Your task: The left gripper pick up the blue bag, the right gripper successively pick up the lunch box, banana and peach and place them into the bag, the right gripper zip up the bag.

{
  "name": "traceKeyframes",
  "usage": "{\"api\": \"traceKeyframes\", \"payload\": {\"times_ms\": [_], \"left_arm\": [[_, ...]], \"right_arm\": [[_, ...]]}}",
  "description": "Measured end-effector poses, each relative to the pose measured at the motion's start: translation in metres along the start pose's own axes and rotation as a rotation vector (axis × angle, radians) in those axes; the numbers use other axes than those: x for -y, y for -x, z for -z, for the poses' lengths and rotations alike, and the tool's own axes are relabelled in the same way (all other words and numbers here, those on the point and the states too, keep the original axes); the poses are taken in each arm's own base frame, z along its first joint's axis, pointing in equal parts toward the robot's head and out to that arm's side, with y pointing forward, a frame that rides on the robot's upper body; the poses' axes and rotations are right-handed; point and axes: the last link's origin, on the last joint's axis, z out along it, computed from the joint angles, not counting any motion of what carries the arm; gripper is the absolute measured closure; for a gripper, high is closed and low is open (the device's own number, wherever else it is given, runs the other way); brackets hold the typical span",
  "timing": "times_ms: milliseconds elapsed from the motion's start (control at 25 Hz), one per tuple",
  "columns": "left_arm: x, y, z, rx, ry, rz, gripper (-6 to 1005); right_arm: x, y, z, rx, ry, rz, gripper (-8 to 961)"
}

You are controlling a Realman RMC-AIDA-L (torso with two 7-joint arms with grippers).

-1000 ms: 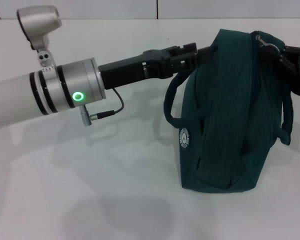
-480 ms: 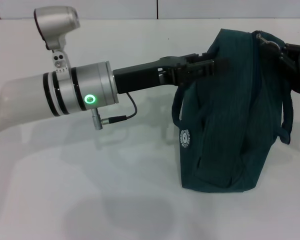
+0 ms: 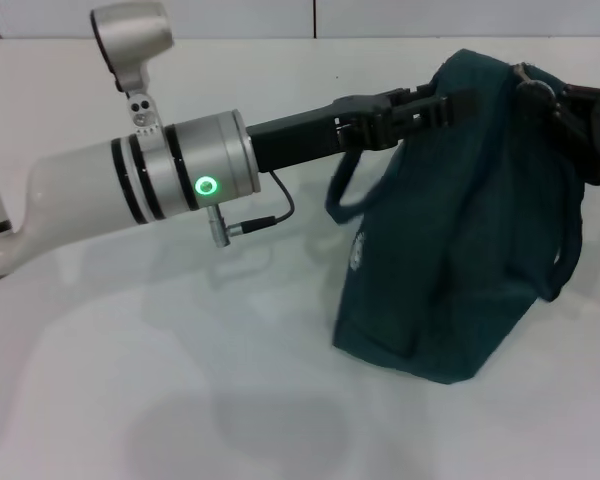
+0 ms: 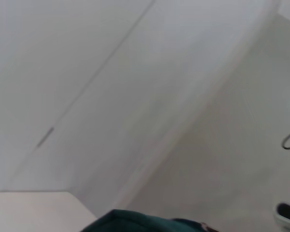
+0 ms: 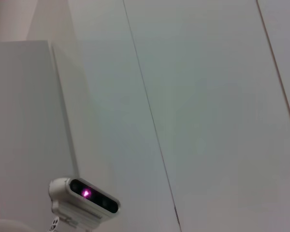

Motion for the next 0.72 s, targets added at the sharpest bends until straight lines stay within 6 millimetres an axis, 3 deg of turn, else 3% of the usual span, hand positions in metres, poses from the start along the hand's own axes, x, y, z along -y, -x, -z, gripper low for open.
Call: {"api": "traceKeyframes", "payload": {"times_ms": [400,720], "left_arm": [[0.000,0.013,0.001,-0.040,-0.025,-0.142,475],[-0.011,0.032,0.011,-0.110,-0.011,-0.316,770]], "right_arm": [[-0.001,-0.003,0.000,0.002,-0.003,-0.002,934],[-0.002,-0.006,0.004,0.011,-0.014,-0.019,933]]}}
